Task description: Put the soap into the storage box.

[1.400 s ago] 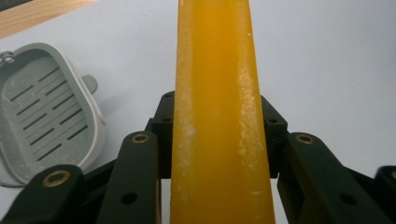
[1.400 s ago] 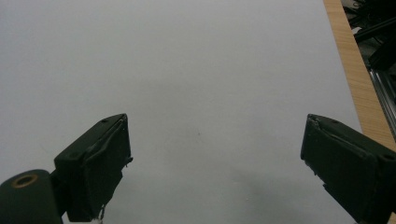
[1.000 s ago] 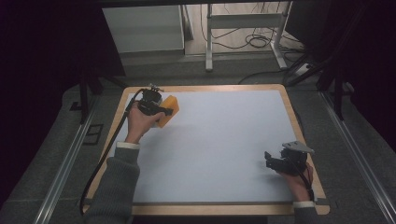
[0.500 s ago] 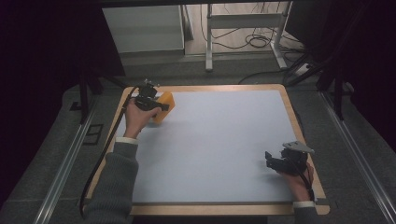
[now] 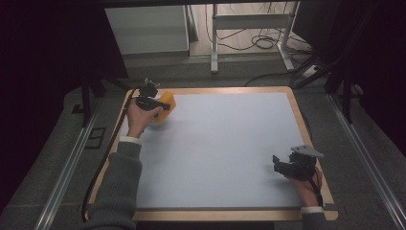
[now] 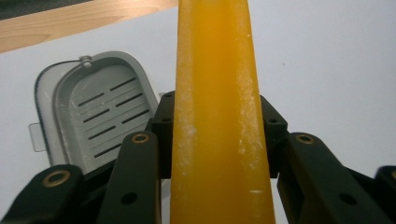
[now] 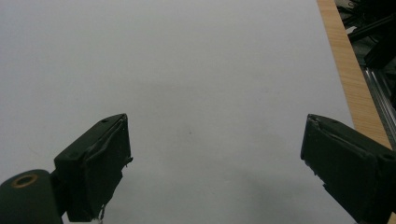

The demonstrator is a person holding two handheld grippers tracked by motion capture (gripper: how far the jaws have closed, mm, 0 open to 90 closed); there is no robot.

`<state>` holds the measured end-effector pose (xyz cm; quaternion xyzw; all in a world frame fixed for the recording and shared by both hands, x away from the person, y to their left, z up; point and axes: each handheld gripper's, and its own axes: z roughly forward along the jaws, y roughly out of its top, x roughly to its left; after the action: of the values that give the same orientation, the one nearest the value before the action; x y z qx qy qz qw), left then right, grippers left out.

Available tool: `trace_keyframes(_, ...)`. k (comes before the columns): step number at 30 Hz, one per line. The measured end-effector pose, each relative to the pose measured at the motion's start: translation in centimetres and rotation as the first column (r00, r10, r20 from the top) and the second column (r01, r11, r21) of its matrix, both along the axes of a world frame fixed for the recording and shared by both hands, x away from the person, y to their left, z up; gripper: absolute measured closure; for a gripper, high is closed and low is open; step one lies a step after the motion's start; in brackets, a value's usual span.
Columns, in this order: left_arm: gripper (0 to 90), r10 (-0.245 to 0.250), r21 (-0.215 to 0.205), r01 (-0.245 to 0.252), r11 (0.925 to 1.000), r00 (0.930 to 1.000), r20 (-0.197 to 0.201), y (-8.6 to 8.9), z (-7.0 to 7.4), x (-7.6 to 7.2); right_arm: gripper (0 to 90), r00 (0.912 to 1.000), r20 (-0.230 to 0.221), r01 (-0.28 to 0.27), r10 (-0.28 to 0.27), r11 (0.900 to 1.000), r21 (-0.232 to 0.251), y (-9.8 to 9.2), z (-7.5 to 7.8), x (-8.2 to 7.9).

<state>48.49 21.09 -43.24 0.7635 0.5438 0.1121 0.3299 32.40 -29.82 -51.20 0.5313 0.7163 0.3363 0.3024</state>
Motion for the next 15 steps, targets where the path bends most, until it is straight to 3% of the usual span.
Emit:
trace_keyframes(4,61.2,0.019,-0.026,-0.019,0.9995,0.9998,-0.003,0.8,0.1,0.4,8.5,0.9997,0.021,-0.014,0.014,1.0,0.003,0.0,0.2,-0.1)
trace_keyframes(15,61.2,0.058,-0.031,-0.059,0.9978,0.9983,-0.003,2.0,-0.1,1.2,8.5,0.9996,0.026,-0.014,0.013,1.0,0.005,-0.1,0.2,-0.1)
